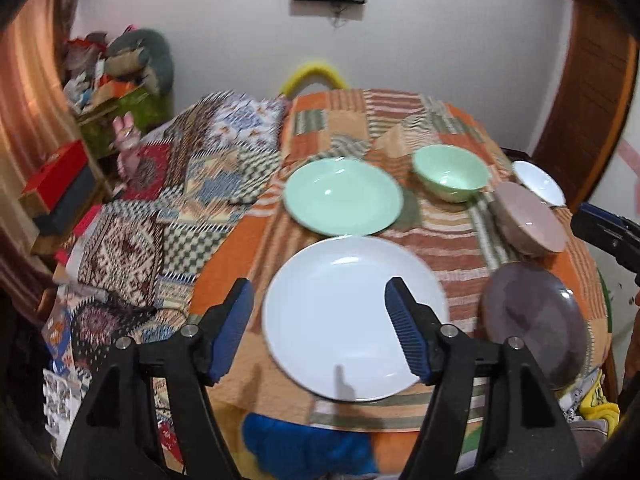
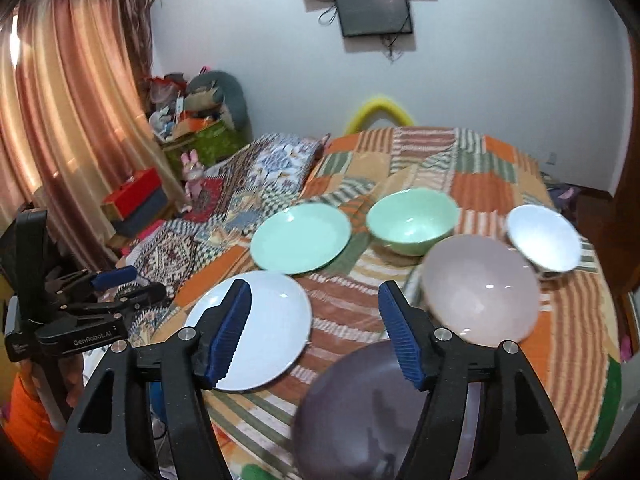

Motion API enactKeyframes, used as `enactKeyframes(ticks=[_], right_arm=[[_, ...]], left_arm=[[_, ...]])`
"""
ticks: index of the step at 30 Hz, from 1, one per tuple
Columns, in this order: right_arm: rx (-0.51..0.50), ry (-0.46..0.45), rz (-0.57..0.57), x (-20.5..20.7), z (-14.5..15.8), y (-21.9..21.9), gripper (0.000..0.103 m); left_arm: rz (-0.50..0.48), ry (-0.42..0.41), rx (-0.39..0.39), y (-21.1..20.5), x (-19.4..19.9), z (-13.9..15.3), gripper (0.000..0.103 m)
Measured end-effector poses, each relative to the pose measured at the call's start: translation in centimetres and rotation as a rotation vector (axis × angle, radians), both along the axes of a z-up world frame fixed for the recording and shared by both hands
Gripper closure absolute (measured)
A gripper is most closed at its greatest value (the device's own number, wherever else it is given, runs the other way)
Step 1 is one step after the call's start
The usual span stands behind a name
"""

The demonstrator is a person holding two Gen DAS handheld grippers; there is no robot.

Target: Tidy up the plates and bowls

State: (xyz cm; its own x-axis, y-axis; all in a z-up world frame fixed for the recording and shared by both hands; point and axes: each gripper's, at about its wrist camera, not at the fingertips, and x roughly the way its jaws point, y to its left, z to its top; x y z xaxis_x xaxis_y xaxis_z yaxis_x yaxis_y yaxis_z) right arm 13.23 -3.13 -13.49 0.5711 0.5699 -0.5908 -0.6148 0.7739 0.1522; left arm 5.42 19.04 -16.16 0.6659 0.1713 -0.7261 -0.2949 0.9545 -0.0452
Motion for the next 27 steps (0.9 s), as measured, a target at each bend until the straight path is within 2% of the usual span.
enactKeyframes(ticks=[8, 14, 18, 27], right_arm=[[-0.072, 0.089, 0.045, 1.7, -3.4, 4.0, 0.041], [-0.126, 0.151, 0.071, 3.2, -5.8, 6.1, 0.041], [-0.175, 0.173, 0.079, 4.0, -7.2, 7.1, 0.041], [-0.253, 0.294, 0.109, 6.1, -10.0, 8.3, 0.041]], left_arm=[[0.058, 0.068, -0.061, 3.9, 0.4, -3.9, 0.035], [0.086, 0.114, -0.143, 6.3, 1.4, -6.9, 0.035], [0.1, 0.142, -0.171, 7.3, 2.0, -8.5, 0.035], [0.075, 0.189, -0.213, 7.8, 3.0, -11.3, 0.035]])
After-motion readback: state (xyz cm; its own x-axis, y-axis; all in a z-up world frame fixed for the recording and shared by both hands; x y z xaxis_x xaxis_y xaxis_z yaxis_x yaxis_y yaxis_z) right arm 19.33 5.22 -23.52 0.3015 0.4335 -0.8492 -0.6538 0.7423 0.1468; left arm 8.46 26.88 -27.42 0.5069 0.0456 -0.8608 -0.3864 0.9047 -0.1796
